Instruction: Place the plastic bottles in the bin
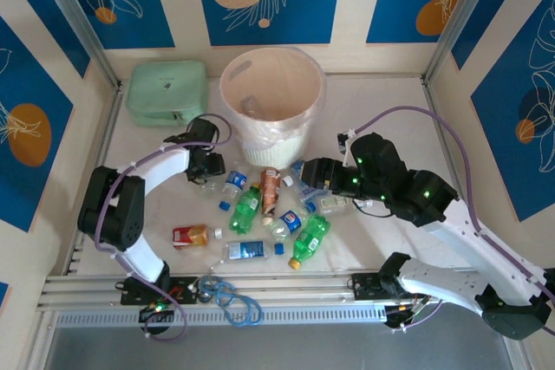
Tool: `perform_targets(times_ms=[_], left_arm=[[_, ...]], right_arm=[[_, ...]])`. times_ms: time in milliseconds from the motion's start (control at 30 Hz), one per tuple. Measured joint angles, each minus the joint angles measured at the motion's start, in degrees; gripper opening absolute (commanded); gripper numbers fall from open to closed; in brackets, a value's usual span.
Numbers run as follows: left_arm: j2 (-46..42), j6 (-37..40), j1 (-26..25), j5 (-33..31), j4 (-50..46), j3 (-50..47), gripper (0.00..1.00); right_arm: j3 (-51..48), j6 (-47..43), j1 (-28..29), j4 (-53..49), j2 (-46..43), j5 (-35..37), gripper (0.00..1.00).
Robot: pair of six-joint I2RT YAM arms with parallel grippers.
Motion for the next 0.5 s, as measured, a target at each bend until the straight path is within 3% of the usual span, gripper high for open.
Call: perform_targets(times_ms=[167,500], left_arm=[[-5.62,0.39,0.11,-0.44,-2.89,0.02,0.58],[-26.05,3.02,0.11,-0.35,-8.48,6.16,0.54]], right_arm=[[2.08,-0.04,0.28,-0.76,0.00,0.55,0.73],[13.46,-1.11,0.13,-3.21,5.11,1.20,0.74]])
